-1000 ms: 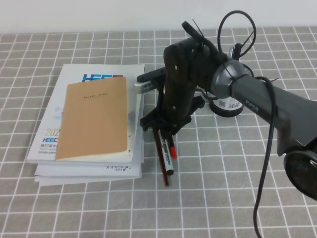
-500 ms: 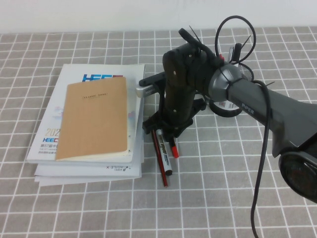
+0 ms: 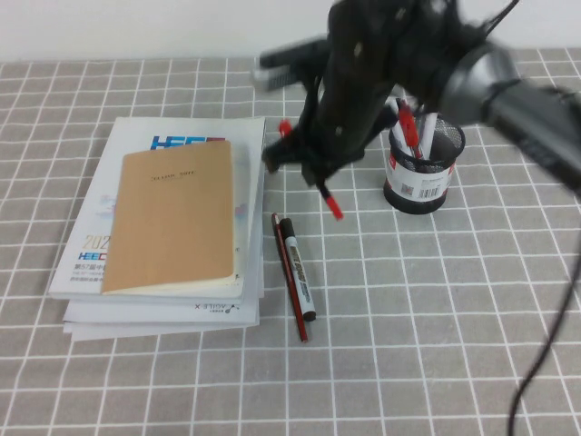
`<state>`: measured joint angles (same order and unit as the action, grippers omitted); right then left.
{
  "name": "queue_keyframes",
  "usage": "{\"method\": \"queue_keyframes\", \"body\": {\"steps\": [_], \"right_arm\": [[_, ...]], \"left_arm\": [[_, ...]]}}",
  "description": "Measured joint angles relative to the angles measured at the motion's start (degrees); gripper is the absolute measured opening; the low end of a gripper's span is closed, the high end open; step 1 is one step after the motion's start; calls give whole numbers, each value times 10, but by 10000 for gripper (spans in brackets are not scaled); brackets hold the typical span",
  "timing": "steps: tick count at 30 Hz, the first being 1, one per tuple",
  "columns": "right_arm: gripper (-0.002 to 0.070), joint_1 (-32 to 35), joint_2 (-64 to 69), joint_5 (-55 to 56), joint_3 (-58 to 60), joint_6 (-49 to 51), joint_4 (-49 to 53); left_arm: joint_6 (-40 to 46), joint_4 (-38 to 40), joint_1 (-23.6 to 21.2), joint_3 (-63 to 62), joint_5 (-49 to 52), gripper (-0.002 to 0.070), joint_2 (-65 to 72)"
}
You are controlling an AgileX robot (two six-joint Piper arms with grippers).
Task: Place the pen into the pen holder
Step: Place the pen onto the pen holder
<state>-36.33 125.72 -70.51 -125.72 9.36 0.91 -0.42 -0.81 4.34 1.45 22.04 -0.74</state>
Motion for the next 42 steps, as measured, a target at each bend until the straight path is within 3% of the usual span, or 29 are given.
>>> {"method": "queue_keyframes", "body": {"steps": [5, 9, 13, 19, 31, 42], "right_arm": [[48, -12, -116, 10, 103, 5, 3], [48, -15, -223, 129, 261, 40, 5], [48, -15, -352, 369, 482, 105, 1], [48, -4, -448, 743, 683, 127, 33], [47, 119, -378, 1006, 724, 61, 48], [47, 157, -264, 1113, 724, 31, 10]], "left_arm": [[0, 0, 0, 0, 0, -5, 0], [0, 0, 0, 0, 0, -5, 0], [0, 0, 0, 0, 0, -5, 0], [0, 0, 0, 0, 0, -5, 0], [0, 0, 0, 0, 0, -5, 0], [0, 0, 0, 0, 0, -5, 0]]}}
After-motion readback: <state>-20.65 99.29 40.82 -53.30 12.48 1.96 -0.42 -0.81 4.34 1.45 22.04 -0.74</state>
